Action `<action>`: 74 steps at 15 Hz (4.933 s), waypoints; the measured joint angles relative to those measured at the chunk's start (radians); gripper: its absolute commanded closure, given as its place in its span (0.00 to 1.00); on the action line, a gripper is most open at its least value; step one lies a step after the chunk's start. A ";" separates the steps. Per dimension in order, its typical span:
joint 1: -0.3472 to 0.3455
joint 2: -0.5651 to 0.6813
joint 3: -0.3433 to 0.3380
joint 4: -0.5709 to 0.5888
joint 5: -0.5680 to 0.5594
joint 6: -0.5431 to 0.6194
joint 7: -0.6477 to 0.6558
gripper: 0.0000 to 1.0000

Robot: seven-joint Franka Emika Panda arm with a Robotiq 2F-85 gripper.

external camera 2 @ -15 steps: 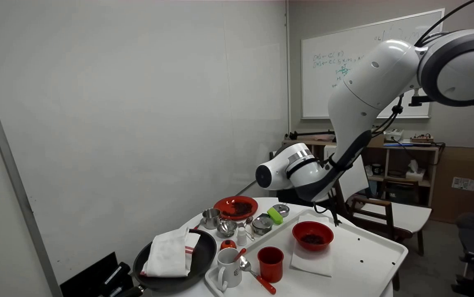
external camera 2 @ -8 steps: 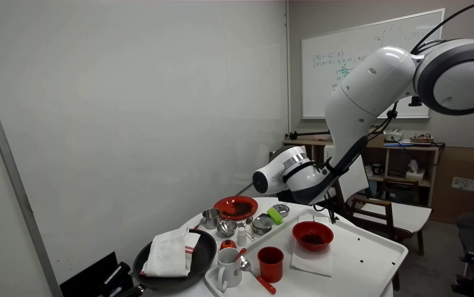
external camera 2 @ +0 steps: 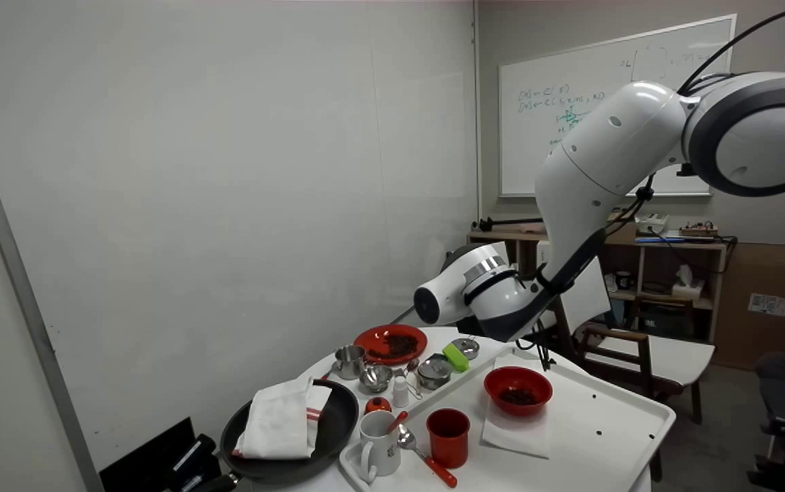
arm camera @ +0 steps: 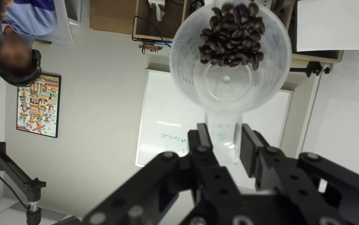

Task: Pour some of the contents from the jug into the red bowl, pour the contents in the red cup into the red bowl then pour some of the contents from the jug into the red bowl

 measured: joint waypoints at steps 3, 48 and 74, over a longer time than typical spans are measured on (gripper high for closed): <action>-0.002 0.008 0.002 0.014 -0.003 -0.011 0.000 0.91; -0.126 -0.136 0.207 -0.072 1.238 0.113 -1.393 0.91; -0.132 0.090 0.158 0.009 1.384 0.275 -1.415 0.25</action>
